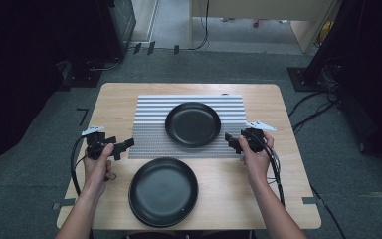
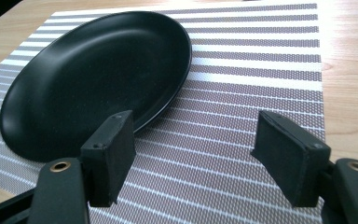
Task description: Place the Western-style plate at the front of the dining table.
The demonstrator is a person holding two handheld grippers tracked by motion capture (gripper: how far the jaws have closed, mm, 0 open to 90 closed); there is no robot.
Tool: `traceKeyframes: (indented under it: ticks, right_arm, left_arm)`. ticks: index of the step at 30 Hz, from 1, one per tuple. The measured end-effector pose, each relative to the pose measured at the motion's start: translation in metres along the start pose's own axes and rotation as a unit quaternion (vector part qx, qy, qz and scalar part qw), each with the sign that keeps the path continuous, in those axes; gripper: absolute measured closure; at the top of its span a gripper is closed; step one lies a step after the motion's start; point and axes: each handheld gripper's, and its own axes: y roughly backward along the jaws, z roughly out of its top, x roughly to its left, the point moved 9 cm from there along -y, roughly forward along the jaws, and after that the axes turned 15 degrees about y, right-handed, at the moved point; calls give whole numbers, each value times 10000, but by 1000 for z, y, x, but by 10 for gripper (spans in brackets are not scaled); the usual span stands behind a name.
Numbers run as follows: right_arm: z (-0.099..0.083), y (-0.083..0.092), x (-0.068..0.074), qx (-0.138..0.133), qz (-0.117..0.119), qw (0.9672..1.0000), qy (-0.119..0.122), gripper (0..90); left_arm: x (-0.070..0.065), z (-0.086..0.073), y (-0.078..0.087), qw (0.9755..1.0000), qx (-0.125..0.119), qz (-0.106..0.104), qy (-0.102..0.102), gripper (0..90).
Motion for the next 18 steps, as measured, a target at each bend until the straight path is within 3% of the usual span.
traceKeyframes:
  ticks: [4, 6, 18]
  right_arm:
    - [-5, 8, -2, 15, 27, 10000, -68, 263]
    - [-9, 12, -2, 10, 50, 9999, -111, 253]
    - [-27, 40, -2, -11, 137, 9999, -63, 228]
  left_arm:
    - [5, -9, 12, 10000, -27, 45, -72, 91]
    - [8, -14, 17, 10000, -45, 32, -13, 90]
    - [25, -50, 36, 9999, -23, 164, -28, 85]
